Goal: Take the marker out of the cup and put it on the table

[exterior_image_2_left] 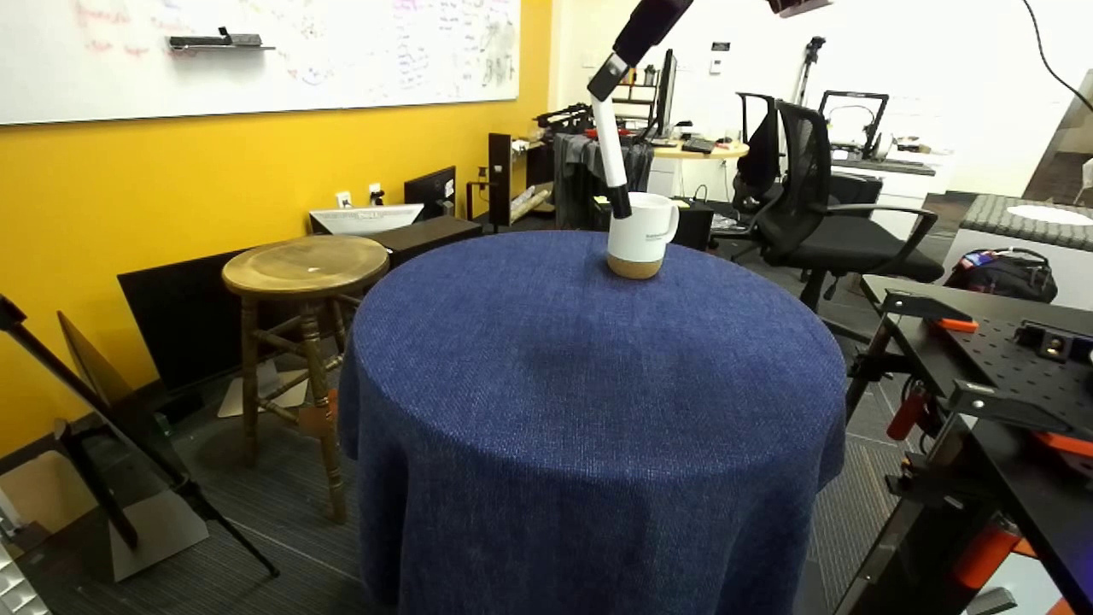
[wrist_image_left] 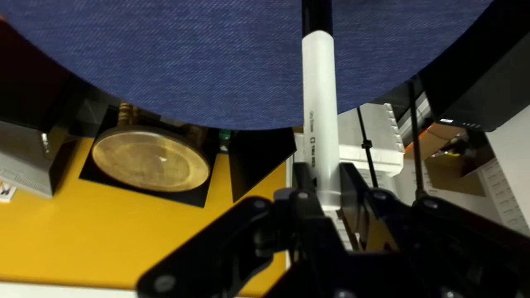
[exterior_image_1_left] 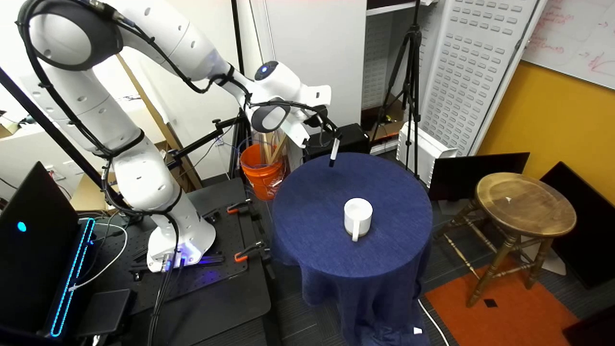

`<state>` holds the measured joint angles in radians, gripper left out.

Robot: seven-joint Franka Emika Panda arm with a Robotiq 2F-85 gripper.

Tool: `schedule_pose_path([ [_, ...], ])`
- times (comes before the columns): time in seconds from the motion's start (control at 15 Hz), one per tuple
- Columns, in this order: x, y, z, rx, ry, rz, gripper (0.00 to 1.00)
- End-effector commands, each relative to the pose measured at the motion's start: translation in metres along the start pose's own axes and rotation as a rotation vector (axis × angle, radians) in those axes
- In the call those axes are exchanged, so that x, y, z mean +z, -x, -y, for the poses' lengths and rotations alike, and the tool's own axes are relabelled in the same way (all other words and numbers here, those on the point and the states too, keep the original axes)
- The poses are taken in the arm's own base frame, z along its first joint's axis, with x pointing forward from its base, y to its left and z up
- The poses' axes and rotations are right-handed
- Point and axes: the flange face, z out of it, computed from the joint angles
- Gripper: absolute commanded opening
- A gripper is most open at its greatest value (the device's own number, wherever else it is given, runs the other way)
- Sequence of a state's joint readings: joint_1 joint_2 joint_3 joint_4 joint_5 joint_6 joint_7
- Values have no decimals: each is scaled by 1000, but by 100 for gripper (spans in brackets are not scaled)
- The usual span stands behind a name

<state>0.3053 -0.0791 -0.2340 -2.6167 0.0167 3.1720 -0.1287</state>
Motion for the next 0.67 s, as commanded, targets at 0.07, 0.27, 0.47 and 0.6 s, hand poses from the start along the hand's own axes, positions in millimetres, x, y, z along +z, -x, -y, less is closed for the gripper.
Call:
schedule_pose_path([
  [0.07, -3, 0, -34, 69, -112, 174, 6],
  [0.27, 12, -3, -91, 117, -111, 274, 6],
  [0.47, 25, -6, -128, 156, -93, 354, 6],
  [0.6, 36, -6, -136, 171, -100, 401, 6],
])
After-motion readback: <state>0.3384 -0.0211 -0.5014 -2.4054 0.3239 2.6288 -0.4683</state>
